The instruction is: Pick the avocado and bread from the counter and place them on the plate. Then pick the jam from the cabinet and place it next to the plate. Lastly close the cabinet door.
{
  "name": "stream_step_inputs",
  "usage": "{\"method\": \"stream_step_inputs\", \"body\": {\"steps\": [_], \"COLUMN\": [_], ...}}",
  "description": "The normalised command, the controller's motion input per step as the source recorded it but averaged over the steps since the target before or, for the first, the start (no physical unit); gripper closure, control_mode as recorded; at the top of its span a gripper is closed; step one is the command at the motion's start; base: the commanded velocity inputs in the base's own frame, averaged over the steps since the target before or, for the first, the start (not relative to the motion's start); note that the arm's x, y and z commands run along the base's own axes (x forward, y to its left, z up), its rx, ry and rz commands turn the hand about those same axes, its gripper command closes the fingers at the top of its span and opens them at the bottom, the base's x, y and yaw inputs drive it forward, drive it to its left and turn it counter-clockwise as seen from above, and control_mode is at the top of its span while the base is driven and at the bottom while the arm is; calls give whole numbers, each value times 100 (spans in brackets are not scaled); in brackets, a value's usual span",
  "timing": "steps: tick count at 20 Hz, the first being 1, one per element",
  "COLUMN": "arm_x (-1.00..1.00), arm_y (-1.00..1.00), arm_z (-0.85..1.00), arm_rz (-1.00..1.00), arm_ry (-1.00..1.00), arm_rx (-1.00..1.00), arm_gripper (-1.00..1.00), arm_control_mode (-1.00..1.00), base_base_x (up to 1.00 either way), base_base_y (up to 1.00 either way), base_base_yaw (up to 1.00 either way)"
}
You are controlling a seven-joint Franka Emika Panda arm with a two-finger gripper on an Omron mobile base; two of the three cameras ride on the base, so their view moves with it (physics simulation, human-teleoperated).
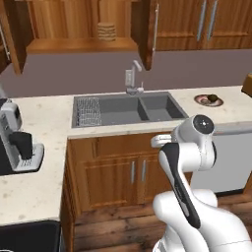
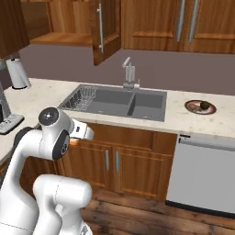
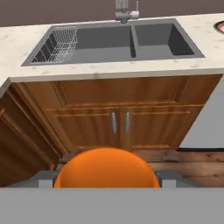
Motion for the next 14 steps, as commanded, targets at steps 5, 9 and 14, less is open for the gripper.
{"method": "stream_step_inputs", "body": {"steps": [5, 9, 14], "arm_x": [0, 0, 0], "arm_y": [0, 0, 0], "arm_z": [0, 0, 0], "arm_rz": [0, 0, 0], "arm_ry": [0, 0, 0], "arm_rx": [0, 0, 0], "arm_gripper": [100, 100, 100], "arm_control_mode": [100, 100, 100], "base_base_x": [-20, 0, 9], "base_base_y": [-80, -80, -70], "base_base_yaw": [4, 2, 1]}}
